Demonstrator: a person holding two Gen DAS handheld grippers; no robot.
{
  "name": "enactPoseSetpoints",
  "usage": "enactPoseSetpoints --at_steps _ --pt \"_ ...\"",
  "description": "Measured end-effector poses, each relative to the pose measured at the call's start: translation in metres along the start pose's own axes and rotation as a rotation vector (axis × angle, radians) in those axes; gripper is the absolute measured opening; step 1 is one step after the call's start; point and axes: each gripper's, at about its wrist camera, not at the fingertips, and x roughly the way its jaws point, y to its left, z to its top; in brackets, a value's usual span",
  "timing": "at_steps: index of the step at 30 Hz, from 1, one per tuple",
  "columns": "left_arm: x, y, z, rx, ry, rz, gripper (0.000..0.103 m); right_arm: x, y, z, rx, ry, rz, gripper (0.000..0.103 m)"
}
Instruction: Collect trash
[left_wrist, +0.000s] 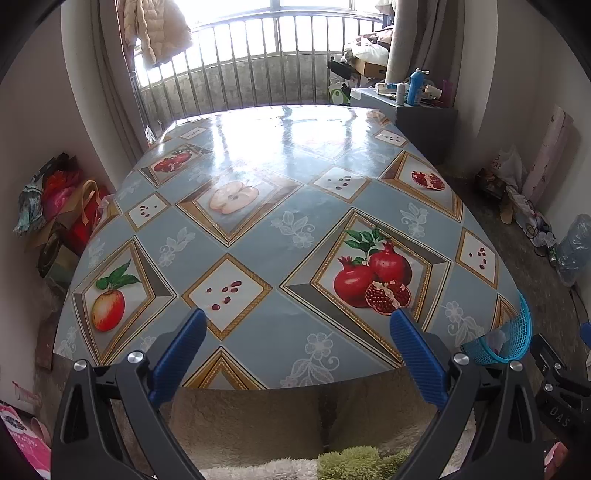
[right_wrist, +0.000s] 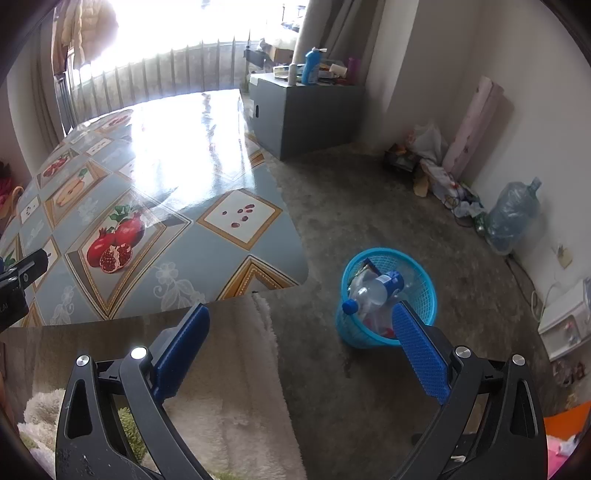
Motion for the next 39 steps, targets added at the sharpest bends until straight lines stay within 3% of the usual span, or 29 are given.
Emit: enactPoseSetpoints --at_steps 39 --pt "-0.0021 0.0015 -0.0017 -0.003 -0.004 0.011 0.097 -0.0007 0.0017 -0.0001 -0.002 -0.002 0.004 0.095"
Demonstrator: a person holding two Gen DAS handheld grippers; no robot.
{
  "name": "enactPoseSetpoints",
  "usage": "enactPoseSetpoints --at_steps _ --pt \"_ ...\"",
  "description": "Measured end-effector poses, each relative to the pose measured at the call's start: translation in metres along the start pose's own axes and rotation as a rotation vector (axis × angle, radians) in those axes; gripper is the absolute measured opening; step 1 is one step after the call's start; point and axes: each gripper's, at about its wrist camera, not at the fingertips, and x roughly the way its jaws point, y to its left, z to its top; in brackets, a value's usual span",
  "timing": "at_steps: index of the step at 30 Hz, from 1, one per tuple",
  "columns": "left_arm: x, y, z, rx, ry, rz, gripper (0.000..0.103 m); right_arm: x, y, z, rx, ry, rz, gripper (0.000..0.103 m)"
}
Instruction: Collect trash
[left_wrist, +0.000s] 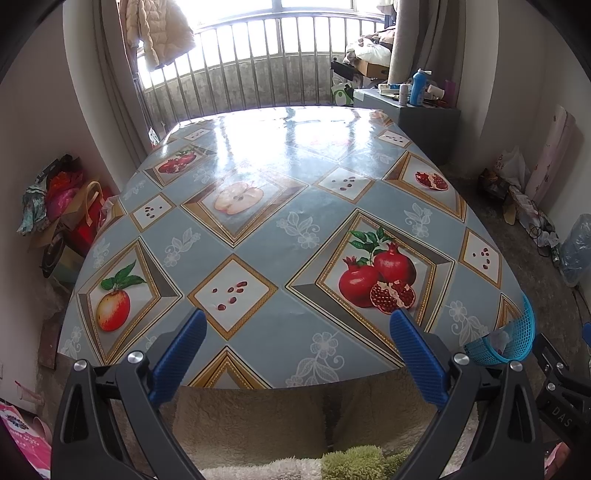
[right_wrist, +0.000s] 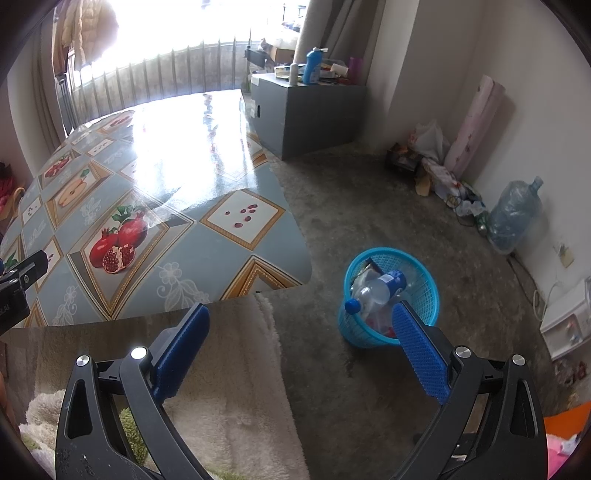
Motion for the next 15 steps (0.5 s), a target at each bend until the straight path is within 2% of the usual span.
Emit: enactPoseSetpoints --at_steps 15 --pt "-0.0004 -0.0005 -0.0003 -0.001 0.0 0.001 0.097 0.0016 0.0033 -0.0013 -0.003 0.002 0.003 0.095"
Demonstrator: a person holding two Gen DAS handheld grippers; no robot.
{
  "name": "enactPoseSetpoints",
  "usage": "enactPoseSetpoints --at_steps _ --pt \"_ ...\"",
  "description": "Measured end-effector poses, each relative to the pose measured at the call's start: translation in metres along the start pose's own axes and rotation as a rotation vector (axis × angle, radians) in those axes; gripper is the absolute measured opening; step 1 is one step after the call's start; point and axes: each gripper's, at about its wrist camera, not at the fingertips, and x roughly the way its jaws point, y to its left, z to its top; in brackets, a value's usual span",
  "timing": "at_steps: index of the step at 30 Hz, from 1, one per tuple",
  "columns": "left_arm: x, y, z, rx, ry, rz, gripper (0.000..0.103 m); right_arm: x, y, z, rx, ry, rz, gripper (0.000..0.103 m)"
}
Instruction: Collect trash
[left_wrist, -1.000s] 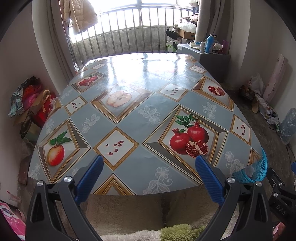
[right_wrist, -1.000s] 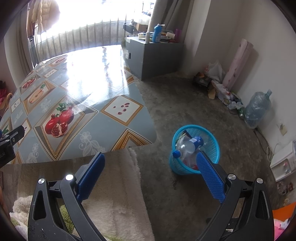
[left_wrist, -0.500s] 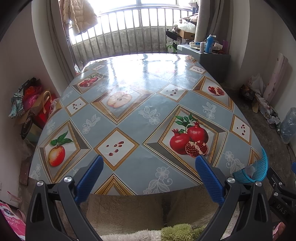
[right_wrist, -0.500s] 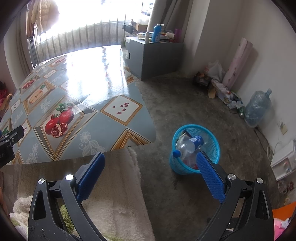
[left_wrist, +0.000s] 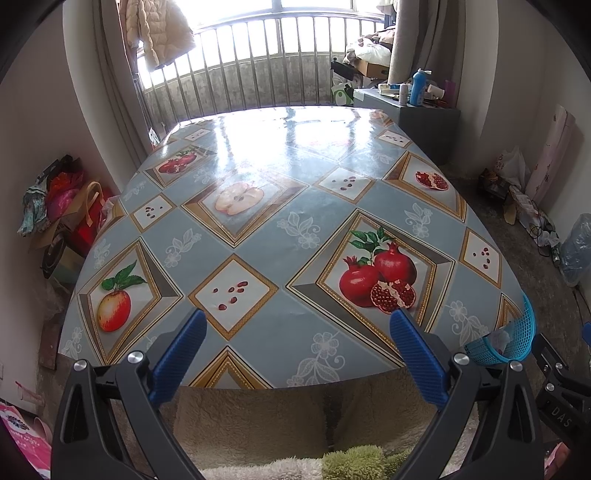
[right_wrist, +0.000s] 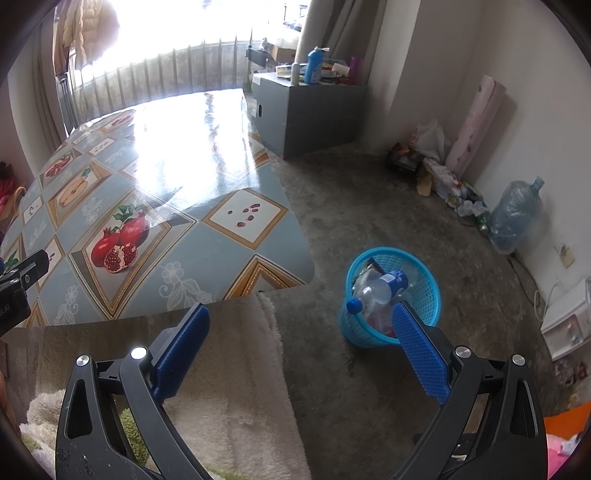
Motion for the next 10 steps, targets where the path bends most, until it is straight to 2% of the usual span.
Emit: enactPoseSetpoints --at_steps 10 --pt "-0.0012 0.001 -0.0007 -0.005 0.0 0.004 0.097 0.0 0.0006 0.0001 -0.001 -0.001 0.0 0.095"
